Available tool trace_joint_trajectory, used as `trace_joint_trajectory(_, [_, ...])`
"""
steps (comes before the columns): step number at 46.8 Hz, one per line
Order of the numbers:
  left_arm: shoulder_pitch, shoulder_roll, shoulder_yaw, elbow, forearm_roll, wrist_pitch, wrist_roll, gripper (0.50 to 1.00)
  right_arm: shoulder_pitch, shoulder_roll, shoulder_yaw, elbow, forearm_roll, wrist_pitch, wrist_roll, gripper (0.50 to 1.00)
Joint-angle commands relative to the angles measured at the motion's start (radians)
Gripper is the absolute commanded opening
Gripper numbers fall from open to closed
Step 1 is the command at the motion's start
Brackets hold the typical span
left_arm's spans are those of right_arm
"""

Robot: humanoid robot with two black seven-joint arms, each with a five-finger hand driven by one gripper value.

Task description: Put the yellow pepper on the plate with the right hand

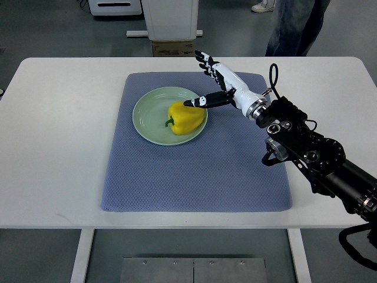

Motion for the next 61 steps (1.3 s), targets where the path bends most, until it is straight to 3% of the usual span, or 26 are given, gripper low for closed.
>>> trace_joint_trajectory(1, [0.000,0.000,0.000,-0.001,0.000,0.000,0.000,1.000,-0.028,0.000,0.072,0.000,0.021,0.000,-0.014,1.000])
trace_joint_trajectory(30, [0.000,0.000,0.000,0.001,0.000,0.000,0.000,1.000,-0.204,0.000,0.542,-0.001,0.059,-0.001,-0.122,1.000])
trace_joint_trajectory(61, [0.000,0.000,0.000,-0.001,0.000,0.000,0.000,1.000,-0.250,0.000,0.616,0.014,0.293,-0.004,-0.138,1.000])
